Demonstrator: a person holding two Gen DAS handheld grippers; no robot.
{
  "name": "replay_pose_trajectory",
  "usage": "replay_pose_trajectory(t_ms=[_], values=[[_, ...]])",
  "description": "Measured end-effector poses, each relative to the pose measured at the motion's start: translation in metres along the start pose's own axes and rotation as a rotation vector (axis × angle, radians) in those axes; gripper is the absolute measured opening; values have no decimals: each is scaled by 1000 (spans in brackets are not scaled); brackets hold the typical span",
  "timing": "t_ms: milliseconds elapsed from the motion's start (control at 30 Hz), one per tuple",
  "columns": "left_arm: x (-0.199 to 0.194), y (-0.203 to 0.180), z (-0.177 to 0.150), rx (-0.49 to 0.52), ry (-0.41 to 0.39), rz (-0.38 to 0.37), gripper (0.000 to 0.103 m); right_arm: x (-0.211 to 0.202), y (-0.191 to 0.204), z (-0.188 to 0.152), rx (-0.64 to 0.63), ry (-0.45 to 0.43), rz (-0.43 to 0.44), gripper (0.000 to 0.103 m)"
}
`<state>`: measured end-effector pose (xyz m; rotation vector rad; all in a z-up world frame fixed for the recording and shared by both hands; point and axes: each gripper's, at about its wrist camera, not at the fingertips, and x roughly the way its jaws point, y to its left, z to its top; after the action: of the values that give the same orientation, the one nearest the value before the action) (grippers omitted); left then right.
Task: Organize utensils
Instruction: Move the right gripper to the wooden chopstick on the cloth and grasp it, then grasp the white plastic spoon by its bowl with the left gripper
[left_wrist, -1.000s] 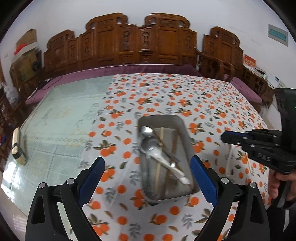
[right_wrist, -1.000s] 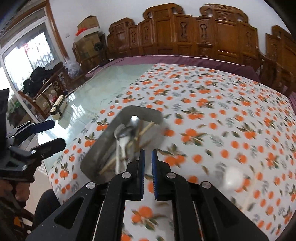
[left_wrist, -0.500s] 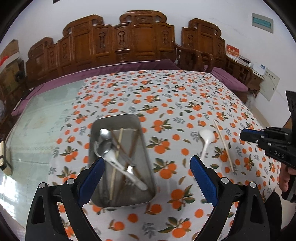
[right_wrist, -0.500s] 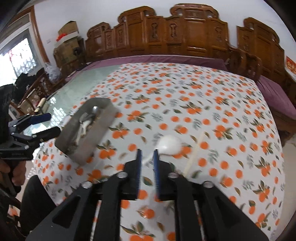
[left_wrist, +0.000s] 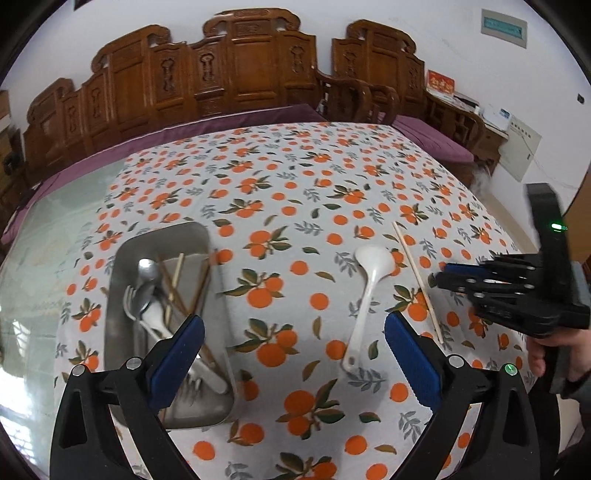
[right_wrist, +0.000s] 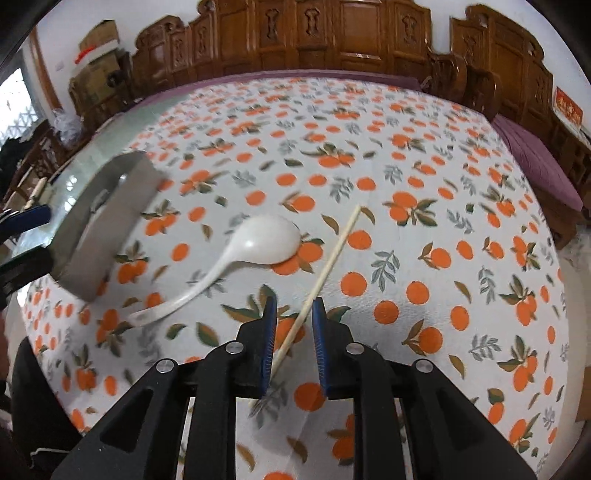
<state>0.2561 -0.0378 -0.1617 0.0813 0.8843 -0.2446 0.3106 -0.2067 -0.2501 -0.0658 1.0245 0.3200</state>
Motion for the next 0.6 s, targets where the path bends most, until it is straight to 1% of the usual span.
replay_pose_trajectory(t_ms=[200, 300, 400, 433, 467, 500, 600], values=[[11, -8, 2, 15, 18, -24, 94, 29, -7, 11, 32, 55, -22, 22], [18, -12, 3, 24, 28, -30, 94, 37, -6, 12, 13, 80, -41, 21], [26, -16, 6, 29, 36, -40, 94, 37, -4, 10, -28, 85, -65, 19], [28, -18, 7, 32, 37, -41, 94, 36, -4, 9, -45, 95, -71, 17], [31, -21, 8, 38, 38, -42, 94, 36, -5, 8, -52, 102, -77, 11], [34, -24, 10, 43, 40, -45, 93, 35, -7, 7, -58, 110, -84, 10], [42, -31, 14, 53, 49, -55, 90, 32, -18, 5, -49, 134, -60, 7]])
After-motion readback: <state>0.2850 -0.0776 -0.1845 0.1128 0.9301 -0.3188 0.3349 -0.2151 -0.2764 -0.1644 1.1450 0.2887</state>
